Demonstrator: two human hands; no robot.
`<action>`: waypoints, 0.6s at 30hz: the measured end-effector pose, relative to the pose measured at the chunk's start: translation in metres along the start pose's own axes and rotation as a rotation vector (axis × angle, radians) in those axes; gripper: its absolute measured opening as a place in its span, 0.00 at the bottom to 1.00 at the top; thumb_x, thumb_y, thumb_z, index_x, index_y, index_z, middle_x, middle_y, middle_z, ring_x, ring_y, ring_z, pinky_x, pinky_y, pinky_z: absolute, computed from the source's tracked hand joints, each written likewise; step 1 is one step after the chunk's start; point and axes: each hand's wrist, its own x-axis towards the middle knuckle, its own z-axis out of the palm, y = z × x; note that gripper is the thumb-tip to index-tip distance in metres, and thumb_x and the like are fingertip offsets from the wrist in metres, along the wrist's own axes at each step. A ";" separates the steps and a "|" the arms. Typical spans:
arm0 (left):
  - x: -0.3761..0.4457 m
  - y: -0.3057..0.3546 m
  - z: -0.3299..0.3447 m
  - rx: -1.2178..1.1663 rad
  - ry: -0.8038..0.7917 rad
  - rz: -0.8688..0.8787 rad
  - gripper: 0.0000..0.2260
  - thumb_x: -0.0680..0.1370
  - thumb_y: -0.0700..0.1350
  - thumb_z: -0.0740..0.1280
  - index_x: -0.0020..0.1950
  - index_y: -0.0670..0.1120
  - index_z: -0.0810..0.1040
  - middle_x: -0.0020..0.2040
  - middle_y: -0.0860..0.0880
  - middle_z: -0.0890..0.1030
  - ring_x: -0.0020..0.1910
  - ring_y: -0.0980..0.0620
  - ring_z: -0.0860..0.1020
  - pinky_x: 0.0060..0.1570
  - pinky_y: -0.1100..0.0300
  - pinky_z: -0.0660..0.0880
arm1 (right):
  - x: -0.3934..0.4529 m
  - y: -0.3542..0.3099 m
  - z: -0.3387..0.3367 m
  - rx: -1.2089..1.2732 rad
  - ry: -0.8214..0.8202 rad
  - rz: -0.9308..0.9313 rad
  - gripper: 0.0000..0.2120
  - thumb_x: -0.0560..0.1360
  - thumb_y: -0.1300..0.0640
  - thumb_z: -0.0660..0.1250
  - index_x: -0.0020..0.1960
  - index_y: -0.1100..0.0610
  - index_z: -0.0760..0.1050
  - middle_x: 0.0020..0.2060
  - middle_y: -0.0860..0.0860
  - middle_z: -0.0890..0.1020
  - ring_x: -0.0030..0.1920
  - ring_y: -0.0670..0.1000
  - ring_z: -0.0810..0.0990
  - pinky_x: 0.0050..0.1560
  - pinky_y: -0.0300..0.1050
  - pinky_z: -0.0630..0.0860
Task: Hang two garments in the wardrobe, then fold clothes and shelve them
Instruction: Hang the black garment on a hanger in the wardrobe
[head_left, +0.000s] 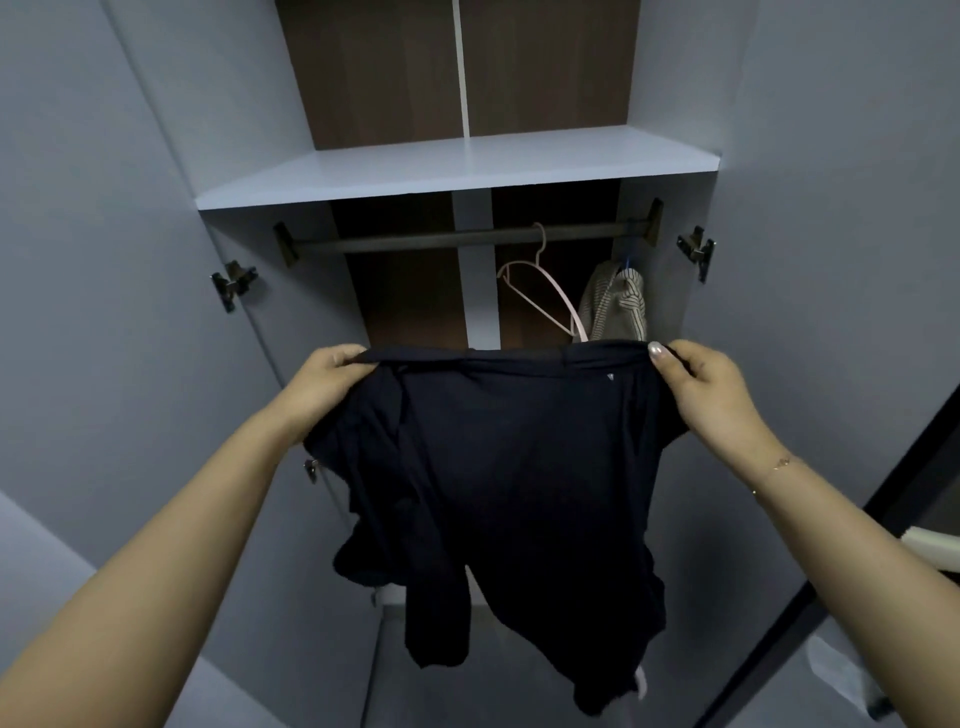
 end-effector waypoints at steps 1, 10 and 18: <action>0.004 0.001 -0.007 0.245 -0.018 0.081 0.10 0.78 0.48 0.70 0.36 0.51 0.80 0.33 0.56 0.82 0.35 0.56 0.80 0.33 0.69 0.73 | 0.004 0.007 0.001 -0.016 0.043 0.010 0.17 0.81 0.53 0.61 0.34 0.55 0.72 0.27 0.47 0.71 0.30 0.46 0.68 0.32 0.39 0.66; 0.046 -0.020 -0.048 0.823 -0.136 -0.075 0.21 0.65 0.68 0.67 0.32 0.50 0.77 0.30 0.52 0.78 0.34 0.51 0.78 0.33 0.58 0.70 | 0.056 0.043 0.038 -0.130 0.193 0.016 0.19 0.81 0.48 0.59 0.36 0.59 0.70 0.29 0.53 0.74 0.34 0.53 0.71 0.37 0.50 0.69; 0.128 -0.050 -0.063 -0.074 -0.293 -0.248 0.15 0.76 0.51 0.67 0.58 0.43 0.82 0.53 0.45 0.84 0.54 0.47 0.83 0.48 0.60 0.81 | 0.122 0.075 0.107 -0.199 0.121 0.125 0.21 0.80 0.51 0.63 0.30 0.58 0.67 0.24 0.49 0.69 0.30 0.50 0.67 0.34 0.47 0.65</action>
